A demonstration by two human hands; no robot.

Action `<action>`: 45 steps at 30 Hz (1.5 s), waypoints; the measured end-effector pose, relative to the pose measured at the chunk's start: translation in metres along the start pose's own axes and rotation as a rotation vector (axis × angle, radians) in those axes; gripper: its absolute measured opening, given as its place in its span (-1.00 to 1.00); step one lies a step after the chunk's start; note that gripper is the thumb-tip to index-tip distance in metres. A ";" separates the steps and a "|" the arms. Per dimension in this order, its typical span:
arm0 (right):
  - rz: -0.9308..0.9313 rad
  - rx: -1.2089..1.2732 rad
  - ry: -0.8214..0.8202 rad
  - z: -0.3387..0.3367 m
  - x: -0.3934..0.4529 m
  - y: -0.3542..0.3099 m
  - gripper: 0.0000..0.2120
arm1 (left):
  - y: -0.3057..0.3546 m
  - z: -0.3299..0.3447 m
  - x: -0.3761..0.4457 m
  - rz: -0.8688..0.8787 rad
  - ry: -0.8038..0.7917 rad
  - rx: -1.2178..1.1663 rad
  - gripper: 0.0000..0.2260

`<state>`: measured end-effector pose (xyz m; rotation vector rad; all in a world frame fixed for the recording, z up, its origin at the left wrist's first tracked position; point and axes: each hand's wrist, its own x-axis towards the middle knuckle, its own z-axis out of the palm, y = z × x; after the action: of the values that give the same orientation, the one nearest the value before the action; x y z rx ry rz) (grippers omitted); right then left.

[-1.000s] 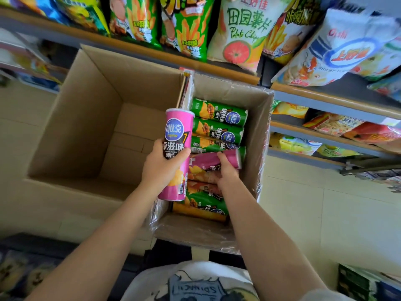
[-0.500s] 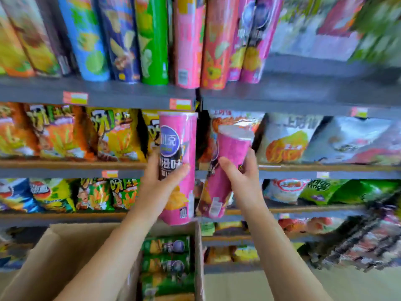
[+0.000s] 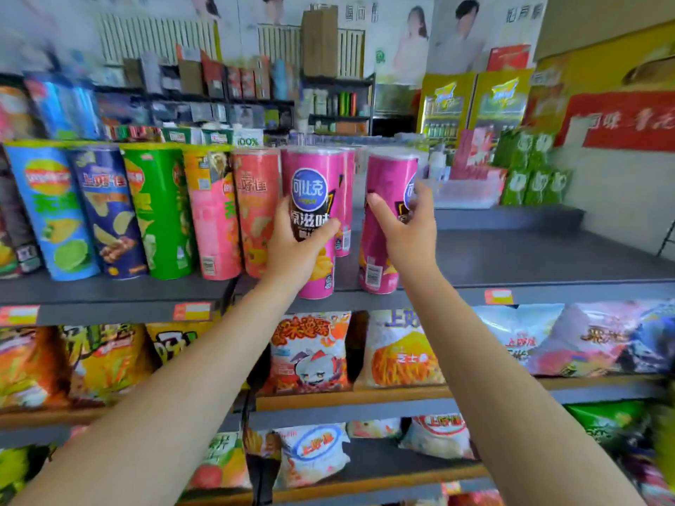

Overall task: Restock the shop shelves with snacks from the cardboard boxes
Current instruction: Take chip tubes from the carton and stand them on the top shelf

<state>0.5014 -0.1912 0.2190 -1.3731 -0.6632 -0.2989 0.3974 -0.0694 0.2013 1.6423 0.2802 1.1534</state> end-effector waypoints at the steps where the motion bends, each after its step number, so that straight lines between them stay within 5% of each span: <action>1: 0.007 -0.040 -0.020 0.002 0.005 0.006 -0.22 | -0.008 0.006 0.004 0.006 0.031 0.027 -0.31; 4: 0.013 -0.120 -0.122 0.007 0.016 0.029 -0.23 | -0.029 0.016 0.011 0.032 0.022 0.133 -0.22; 8: 0.044 -0.230 -0.280 0.004 0.008 0.050 -0.53 | -0.059 0.010 -0.001 0.057 -0.009 0.518 -0.19; 12: 0.006 -0.294 -0.247 0.005 -0.002 0.060 -0.51 | -0.065 0.002 -0.017 0.123 0.037 0.711 -0.25; 18: 0.050 -0.386 -0.191 0.014 -0.006 0.062 -0.31 | -0.063 -0.001 -0.031 0.306 0.127 0.795 -0.63; 23: 0.135 -0.566 -0.350 0.017 0.006 0.056 -0.30 | -0.058 0.001 -0.026 0.261 0.068 0.883 -0.80; 39: 0.069 -0.448 -0.317 0.019 -0.004 0.061 -0.71 | -0.064 -0.007 -0.014 0.077 0.025 0.796 -0.93; 42: -0.047 -0.302 -0.197 0.015 -0.035 0.046 -0.85 | -0.050 -0.018 -0.036 0.160 0.068 0.635 -0.95; 45: -0.139 -0.152 -0.252 0.023 -0.106 0.041 -0.85 | -0.064 -0.051 -0.089 0.243 0.175 0.584 -0.95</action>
<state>0.4358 -0.1797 0.1242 -1.5271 -0.9641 -0.2943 0.3347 -0.0720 0.0978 2.1259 0.5849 1.4970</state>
